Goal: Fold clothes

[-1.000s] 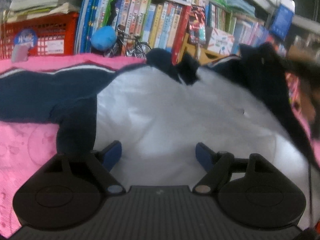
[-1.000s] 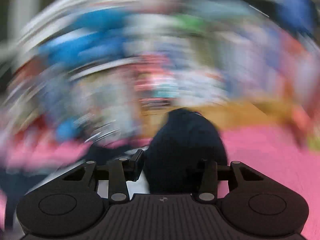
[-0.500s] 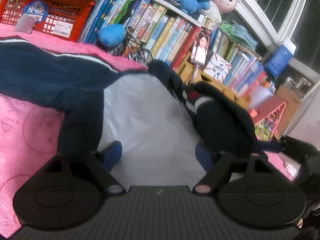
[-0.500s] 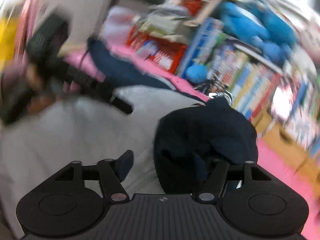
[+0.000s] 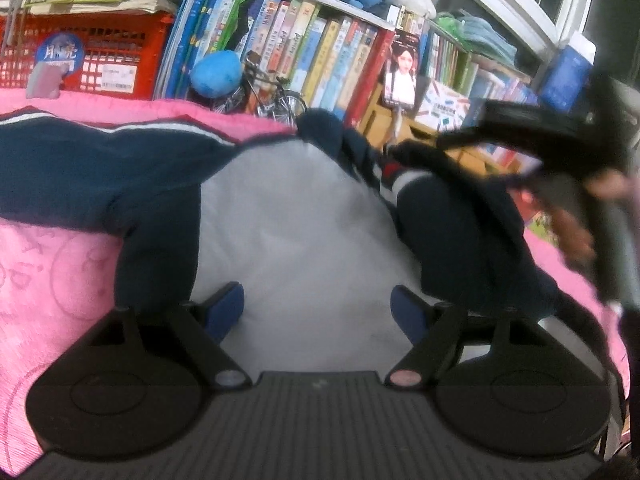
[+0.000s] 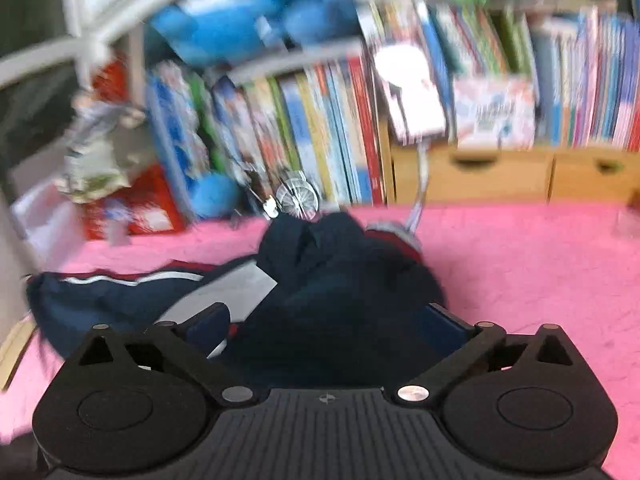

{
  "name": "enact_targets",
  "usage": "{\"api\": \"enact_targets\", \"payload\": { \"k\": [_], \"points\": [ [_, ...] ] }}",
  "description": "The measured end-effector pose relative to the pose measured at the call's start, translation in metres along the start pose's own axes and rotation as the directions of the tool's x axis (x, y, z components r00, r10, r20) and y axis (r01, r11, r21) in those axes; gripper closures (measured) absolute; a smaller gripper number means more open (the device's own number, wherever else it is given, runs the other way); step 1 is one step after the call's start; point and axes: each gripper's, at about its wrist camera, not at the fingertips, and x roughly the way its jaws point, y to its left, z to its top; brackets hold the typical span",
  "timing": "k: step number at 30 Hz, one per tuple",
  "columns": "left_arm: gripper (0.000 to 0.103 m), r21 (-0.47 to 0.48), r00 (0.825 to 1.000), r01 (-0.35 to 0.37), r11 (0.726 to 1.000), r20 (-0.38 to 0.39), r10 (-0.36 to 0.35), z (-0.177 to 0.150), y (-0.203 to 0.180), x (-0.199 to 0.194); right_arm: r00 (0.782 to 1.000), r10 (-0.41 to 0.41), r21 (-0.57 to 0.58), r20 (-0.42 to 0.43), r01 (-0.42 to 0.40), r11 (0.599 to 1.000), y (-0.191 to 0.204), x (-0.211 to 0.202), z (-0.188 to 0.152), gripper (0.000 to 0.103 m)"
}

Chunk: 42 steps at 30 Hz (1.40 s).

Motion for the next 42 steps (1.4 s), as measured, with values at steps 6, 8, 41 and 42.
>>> {"api": "enact_targets", "payload": {
  "k": [6,8,41,42],
  "points": [
    [0.022,0.041,0.999,-0.032,0.999,-0.012,0.033,0.0,-0.008,0.002,0.995,-0.009,0.244,-0.094,0.032,0.969,-0.02,0.055,-0.003,0.043],
    [0.022,0.036,1.0,-0.028,0.999,-0.011,0.028,0.0,-0.007,0.001,0.999,0.012,0.238,-0.05,0.0,0.971,-0.022,0.045,-0.008,0.056],
    [0.021,-0.045,0.977,-0.17,0.984,0.121,0.174,-0.03,0.015,-0.036,0.995,-0.06,0.258,-0.084,0.08,0.963,-0.034,0.049,-0.007,0.044],
    [0.021,-0.049,0.978,-0.165,0.985,0.122,0.17,-0.03,0.016,-0.036,0.992,-0.087,0.261,-0.087,0.107,0.959,-0.036,0.054,-0.011,0.07]
  ]
}}
